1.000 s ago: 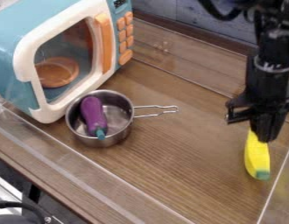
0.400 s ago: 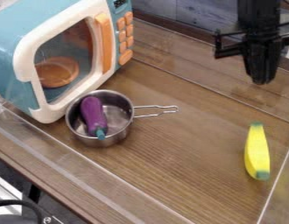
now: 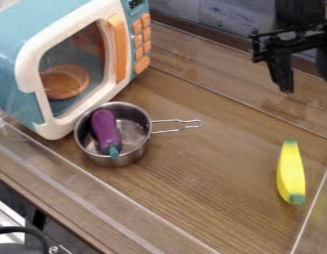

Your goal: Put the banana in the silver pot

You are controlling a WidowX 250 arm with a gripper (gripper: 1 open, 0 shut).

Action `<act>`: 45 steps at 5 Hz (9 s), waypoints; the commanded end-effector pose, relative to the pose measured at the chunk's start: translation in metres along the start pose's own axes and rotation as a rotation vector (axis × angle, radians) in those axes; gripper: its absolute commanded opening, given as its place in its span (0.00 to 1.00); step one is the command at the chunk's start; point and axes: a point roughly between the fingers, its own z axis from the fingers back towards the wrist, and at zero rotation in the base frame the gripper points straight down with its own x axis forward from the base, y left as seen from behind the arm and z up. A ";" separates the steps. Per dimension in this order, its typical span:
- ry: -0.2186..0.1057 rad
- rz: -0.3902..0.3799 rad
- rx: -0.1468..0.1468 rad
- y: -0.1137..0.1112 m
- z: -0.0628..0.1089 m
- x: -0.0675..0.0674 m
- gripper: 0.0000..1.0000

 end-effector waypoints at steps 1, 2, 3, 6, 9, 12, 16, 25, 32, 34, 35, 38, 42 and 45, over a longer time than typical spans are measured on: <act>-0.038 -0.021 -0.035 -0.018 0.017 -0.010 1.00; -0.045 -0.012 -0.028 -0.018 0.002 -0.017 1.00; -0.051 0.004 -0.022 -0.013 -0.013 -0.020 1.00; -0.033 -0.142 0.018 -0.002 -0.054 -0.005 1.00; -0.050 -0.138 0.043 0.003 -0.067 -0.004 1.00; -0.071 -0.133 0.062 0.016 -0.080 -0.007 1.00; -0.069 -0.172 0.084 0.025 -0.096 -0.006 1.00; -0.040 -0.181 0.051 0.106 0.040 -0.009 0.00; -0.054 -0.315 0.047 0.141 0.052 -0.008 0.00; -0.066 -0.299 0.044 0.144 0.057 -0.005 0.00; -0.070 -0.294 0.044 0.146 0.059 -0.004 0.00; -0.092 -0.296 0.033 0.163 0.020 0.012 0.00; -0.086 -0.370 0.036 0.155 0.020 0.025 0.00; -0.109 -0.298 0.030 0.172 0.026 0.022 0.00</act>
